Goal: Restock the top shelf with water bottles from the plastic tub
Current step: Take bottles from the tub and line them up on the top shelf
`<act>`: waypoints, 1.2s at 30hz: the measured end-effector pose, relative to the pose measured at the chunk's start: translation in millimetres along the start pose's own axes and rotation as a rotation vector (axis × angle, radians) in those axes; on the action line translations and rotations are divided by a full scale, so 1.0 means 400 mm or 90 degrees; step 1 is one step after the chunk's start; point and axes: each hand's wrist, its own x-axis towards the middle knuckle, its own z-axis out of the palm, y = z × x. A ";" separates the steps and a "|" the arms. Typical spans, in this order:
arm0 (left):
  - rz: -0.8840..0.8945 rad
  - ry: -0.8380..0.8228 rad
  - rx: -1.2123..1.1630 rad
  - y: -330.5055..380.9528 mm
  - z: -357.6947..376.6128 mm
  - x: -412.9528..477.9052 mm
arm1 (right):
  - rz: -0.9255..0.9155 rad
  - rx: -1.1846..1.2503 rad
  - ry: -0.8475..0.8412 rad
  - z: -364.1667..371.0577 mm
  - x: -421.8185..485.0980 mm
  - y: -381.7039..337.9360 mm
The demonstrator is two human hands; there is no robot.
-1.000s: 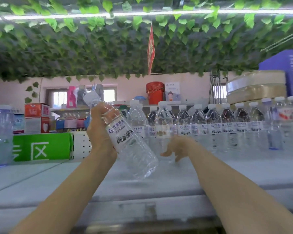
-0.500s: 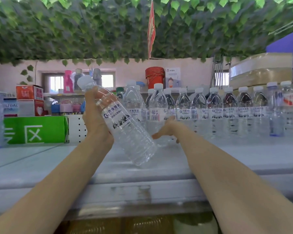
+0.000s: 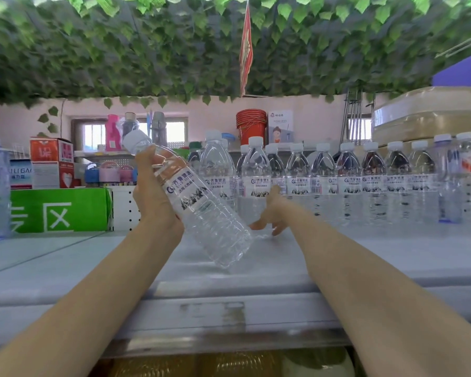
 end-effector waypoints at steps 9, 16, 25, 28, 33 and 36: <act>-0.001 -0.023 0.010 -0.002 0.001 -0.004 | -0.080 -0.147 0.041 0.029 0.007 -0.007; -0.017 -0.019 -0.002 0.001 0.003 -0.006 | -0.226 -0.443 0.221 0.023 -0.011 0.003; -0.004 -0.087 0.228 0.024 0.013 -0.013 | -0.240 -0.599 0.271 0.033 -0.025 -0.013; -0.004 -0.114 0.337 0.049 0.034 -0.021 | -0.154 -0.487 0.256 0.022 -0.059 -0.032; 0.022 -0.109 0.373 0.075 0.078 -0.068 | -0.125 -0.287 0.264 -0.057 -0.165 -0.043; -0.006 -0.107 0.308 0.093 0.099 -0.093 | -0.272 -0.155 0.127 -0.095 -0.287 -0.043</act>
